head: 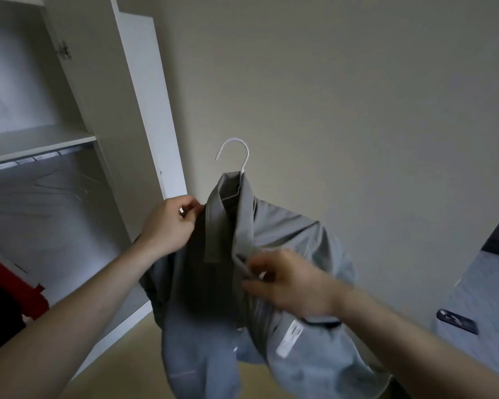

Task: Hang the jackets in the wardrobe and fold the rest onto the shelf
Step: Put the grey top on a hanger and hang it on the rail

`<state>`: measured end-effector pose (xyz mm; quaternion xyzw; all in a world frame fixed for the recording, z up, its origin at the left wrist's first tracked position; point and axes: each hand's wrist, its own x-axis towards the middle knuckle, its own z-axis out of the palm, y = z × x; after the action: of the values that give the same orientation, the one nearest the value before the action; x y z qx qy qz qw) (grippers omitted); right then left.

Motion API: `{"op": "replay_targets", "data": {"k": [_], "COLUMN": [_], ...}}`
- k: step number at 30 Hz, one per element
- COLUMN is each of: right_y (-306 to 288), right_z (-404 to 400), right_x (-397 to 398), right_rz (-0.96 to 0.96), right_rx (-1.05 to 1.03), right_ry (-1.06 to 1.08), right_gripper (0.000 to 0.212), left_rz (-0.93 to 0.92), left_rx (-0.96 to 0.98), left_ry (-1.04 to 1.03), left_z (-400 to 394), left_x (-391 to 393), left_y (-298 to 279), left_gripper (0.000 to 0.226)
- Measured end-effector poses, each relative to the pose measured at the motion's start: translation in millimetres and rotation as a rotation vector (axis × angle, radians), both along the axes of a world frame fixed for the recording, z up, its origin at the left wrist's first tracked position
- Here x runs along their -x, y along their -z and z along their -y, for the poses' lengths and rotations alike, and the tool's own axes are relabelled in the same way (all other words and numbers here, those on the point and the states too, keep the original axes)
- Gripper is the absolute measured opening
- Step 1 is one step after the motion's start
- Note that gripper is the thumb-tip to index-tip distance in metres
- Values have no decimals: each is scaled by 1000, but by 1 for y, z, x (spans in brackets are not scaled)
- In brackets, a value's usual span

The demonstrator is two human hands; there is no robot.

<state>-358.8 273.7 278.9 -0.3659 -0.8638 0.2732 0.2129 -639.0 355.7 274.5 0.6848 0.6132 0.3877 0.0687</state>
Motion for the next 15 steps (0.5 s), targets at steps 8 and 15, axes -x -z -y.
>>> {"op": "replay_targets", "data": {"k": [8,15], "right_y": [3,-18], "right_z": [-72,-157], "right_x": [-85,-126], "right_rz": [26,-217], "right_rx": [40,-265], "right_ry": [105,338], "right_gripper": [26,40], "left_rz": [161,125], "left_rx": [-93,-87], "left_ry": [29,-15], "left_z": [-16,-4], "left_x": [-26,-33], "left_y": [-7,-12], "left_gripper": [15,30]}}
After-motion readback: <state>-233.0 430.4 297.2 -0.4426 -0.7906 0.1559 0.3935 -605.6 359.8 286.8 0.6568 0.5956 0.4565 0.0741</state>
